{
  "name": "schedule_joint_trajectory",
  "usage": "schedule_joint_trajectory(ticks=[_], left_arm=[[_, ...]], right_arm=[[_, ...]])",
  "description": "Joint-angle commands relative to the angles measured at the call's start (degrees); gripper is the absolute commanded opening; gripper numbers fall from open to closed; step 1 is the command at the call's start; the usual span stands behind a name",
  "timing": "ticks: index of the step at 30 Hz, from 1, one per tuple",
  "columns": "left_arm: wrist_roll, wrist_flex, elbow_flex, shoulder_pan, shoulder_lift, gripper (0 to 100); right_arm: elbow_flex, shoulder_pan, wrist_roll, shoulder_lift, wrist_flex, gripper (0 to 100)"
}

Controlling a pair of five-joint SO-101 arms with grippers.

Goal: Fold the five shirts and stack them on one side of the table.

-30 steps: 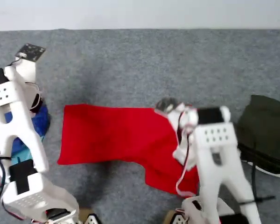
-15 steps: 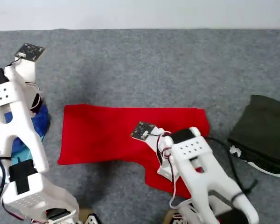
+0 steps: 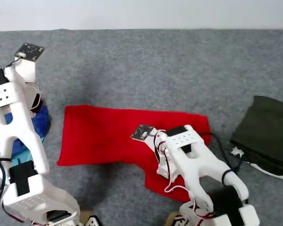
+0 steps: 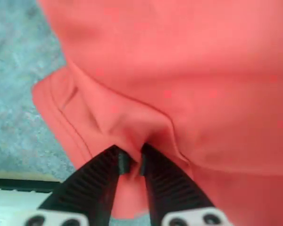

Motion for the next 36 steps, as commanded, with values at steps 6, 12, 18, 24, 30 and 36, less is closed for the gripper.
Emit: schedule_joint_trajectory(ticks=[6,12,18,24,30,36], left_arm=[[0.0,-2.6,3.4,0.7,-2.5,1],[-0.1,-2.7,3.3,1.6,-2.5,1],[-0.1,-2.7,3.3,3.3,-2.5,1],[0.0,-2.7,3.4,3.6,-2.5,1],[0.0,-2.7,3.4,3.5,-2.5,1],[0.0,-2.7,3.4,3.5,-2.5,1]], right_arm=[[-17.7,9.2,0.5,0.2,9.7,1.1],[-27.5,12.5,0.5,0.8,8.7,1.4],[-28.0,12.7,0.3,6.8,7.9,1.7],[-33.8,14.3,-3.3,15.9,8.3,11.7],[-43.4,15.9,-5.5,21.2,8.5,14.1],[-49.8,15.9,-5.7,27.8,8.5,14.1]])
